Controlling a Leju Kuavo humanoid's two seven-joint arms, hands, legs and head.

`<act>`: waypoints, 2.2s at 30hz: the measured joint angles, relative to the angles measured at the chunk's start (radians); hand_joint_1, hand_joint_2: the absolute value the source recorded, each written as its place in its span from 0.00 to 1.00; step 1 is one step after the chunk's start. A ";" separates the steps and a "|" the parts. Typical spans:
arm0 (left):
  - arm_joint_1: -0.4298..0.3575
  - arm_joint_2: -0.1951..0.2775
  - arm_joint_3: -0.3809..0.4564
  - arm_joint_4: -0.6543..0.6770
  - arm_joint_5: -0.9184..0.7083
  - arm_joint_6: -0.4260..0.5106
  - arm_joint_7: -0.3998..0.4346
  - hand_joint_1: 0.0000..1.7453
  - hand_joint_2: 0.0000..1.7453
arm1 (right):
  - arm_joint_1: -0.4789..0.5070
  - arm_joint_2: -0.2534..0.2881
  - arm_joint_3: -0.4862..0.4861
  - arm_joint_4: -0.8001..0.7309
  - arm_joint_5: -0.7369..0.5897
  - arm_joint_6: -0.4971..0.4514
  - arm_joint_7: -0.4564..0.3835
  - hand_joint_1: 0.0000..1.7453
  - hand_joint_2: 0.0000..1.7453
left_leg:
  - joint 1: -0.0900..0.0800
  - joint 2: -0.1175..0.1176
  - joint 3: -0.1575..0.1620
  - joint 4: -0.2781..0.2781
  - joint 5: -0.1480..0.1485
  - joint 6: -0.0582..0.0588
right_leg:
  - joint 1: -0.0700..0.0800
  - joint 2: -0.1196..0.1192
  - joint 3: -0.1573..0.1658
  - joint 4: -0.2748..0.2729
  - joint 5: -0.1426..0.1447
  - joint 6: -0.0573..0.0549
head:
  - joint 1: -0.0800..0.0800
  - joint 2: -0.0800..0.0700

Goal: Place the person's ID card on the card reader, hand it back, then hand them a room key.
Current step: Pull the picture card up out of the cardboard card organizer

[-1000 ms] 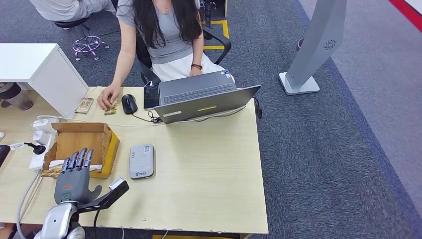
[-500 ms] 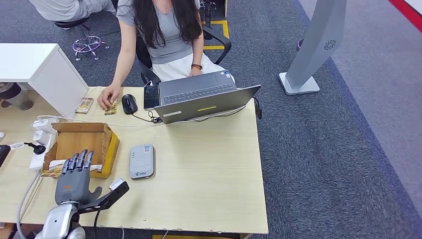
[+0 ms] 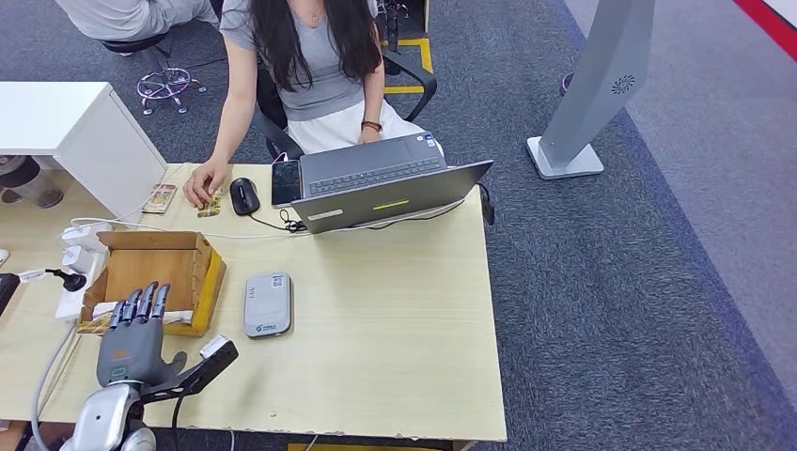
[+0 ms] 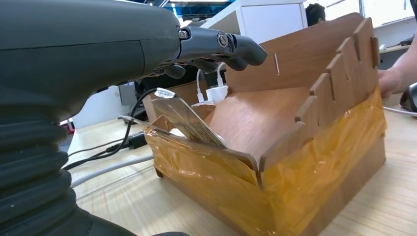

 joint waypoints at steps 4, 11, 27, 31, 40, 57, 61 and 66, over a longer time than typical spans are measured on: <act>0.000 0.000 0.014 -0.010 0.001 -0.004 0.001 0.00 1.00 | 0.000 -0.002 0.001 0.000 -0.001 0.003 0.000 0.00 1.00 | 0.000 0.000 0.000 0.000 0.000 0.000 | 0.000 0.000 0.000 0.000 0.000 0.000 | 0.000 0.000; 0.000 -0.001 0.019 -0.017 0.003 -0.005 0.001 0.00 1.00 | 0.000 -0.003 0.001 0.000 -0.002 0.004 0.000 0.00 1.00 | 0.000 0.000 0.000 0.000 0.000 0.000 | 0.000 0.000 0.000 0.000 0.000 0.000 | 0.000 0.000; 0.000 0.002 0.045 -0.034 0.014 -0.006 -0.006 0.00 1.00 | 0.000 -0.003 0.001 0.000 -0.007 0.004 0.000 0.00 1.00 | 0.000 0.000 0.000 0.000 0.000 0.000 | 0.000 0.000 0.000 0.000 0.000 0.000 | 0.000 0.000; 0.000 0.007 0.060 -0.043 0.022 -0.009 -0.006 0.00 1.00 | 0.000 -0.003 0.001 0.000 -0.007 0.004 0.000 0.00 1.00 | 0.000 0.000 0.000 0.000 0.000 0.000 | 0.000 0.000 0.000 0.000 0.000 0.000 | 0.000 0.000; 0.001 0.008 0.070 -0.049 0.025 -0.017 -0.007 0.75 1.00 | 0.000 -0.003 0.002 0.000 -0.008 0.004 0.000 0.00 1.00 | 0.000 0.000 0.000 0.000 0.000 0.000 | 0.000 0.000 0.000 0.000 0.000 0.000 | 0.000 0.000; -0.010 0.008 0.070 -0.049 0.039 -0.049 -0.029 1.00 1.00 | 0.000 -0.003 0.002 0.000 -0.013 0.007 -0.001 0.00 1.00 | 0.000 0.000 0.000 0.000 0.000 0.000 | 0.000 0.000 0.000 0.000 0.000 0.000 | 0.000 0.000; -0.011 0.008 0.070 -0.049 0.043 -0.057 -0.029 1.00 1.00 | 0.000 -0.003 0.002 0.000 -0.016 0.007 -0.002 0.00 1.00 | 0.000 0.000 0.000 0.000 0.000 0.000 | 0.000 0.000 0.000 0.000 0.000 0.000 | 0.000 0.000; -0.011 0.010 0.070 -0.049 0.048 -0.061 -0.029 1.00 1.00 | 0.000 -0.003 0.002 0.000 -0.017 0.009 -0.008 0.00 1.00 | 0.000 0.000 0.000 0.000 0.000 0.000 | 0.000 0.000 0.000 0.000 0.000 0.000 | 0.000 0.000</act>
